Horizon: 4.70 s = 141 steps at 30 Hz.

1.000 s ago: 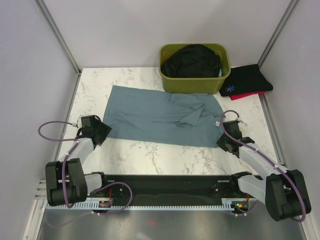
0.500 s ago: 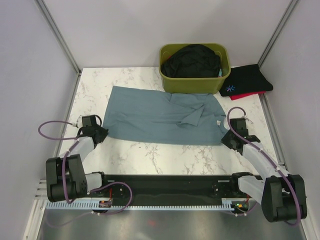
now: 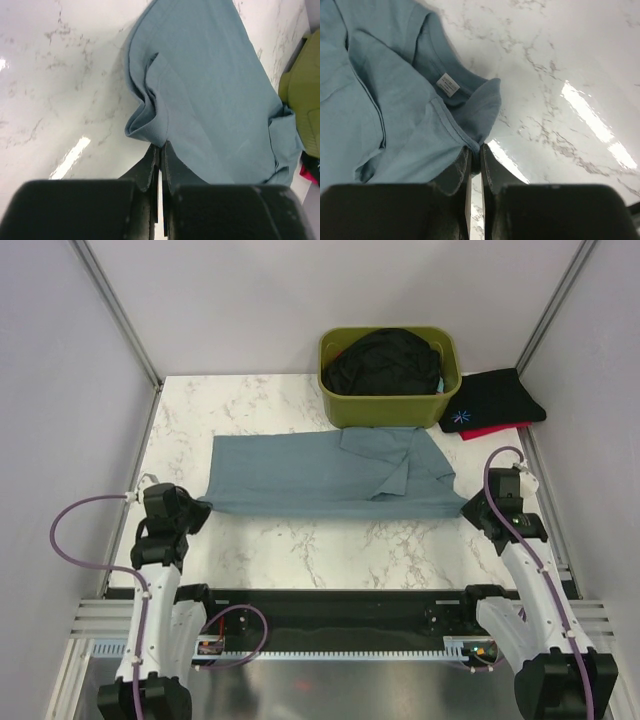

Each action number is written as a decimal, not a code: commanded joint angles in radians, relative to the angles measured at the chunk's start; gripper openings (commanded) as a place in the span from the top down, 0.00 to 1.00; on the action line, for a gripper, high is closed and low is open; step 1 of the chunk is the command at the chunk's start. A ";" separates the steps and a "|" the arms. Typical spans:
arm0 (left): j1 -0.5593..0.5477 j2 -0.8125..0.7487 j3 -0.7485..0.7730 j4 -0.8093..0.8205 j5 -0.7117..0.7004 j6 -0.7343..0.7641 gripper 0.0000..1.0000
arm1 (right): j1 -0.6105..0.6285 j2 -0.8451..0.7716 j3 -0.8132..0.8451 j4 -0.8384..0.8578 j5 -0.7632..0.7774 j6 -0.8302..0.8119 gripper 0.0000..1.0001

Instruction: Fold and stack the t-shirts

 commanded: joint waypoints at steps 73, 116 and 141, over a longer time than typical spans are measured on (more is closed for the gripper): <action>-0.056 0.180 0.264 -0.109 0.293 0.429 0.46 | 0.406 0.552 0.106 0.388 -0.201 -0.035 0.64; -0.056 0.157 0.260 -0.099 0.316 0.429 0.47 | 0.268 1.036 0.617 0.276 0.041 -0.209 0.43; -0.054 0.169 0.258 -0.096 0.319 0.429 0.47 | 0.269 1.076 0.568 0.376 -0.065 -0.200 0.85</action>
